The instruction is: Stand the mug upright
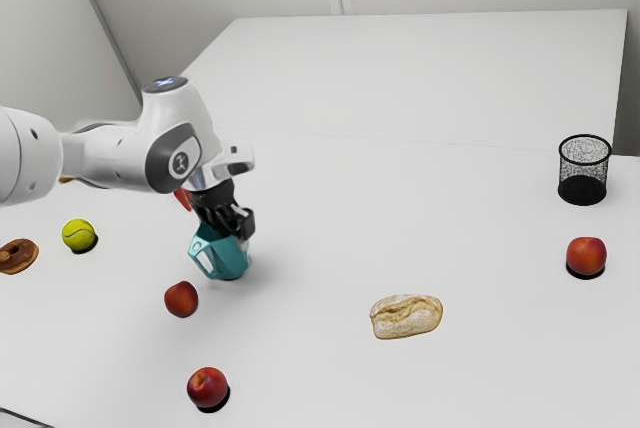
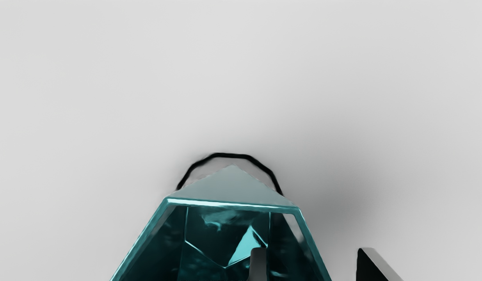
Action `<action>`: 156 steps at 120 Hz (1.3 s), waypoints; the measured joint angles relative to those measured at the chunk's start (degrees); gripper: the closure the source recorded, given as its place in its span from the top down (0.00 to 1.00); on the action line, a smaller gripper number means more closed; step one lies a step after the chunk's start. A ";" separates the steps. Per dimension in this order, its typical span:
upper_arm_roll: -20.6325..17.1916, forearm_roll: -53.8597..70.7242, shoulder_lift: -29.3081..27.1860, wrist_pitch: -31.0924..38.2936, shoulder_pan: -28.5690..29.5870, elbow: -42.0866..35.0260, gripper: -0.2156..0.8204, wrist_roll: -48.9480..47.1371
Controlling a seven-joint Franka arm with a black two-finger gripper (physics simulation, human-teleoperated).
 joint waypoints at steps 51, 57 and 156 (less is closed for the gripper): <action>-0.24 -1.00 -3.52 -6.90 0.22 9.09 0.74 -1.18; -0.23 -1.37 -3.03 -9.00 0.41 11.85 0.75 -1.25; 0.31 -2.95 6.05 -35.06 0.49 44.29 0.79 -2.05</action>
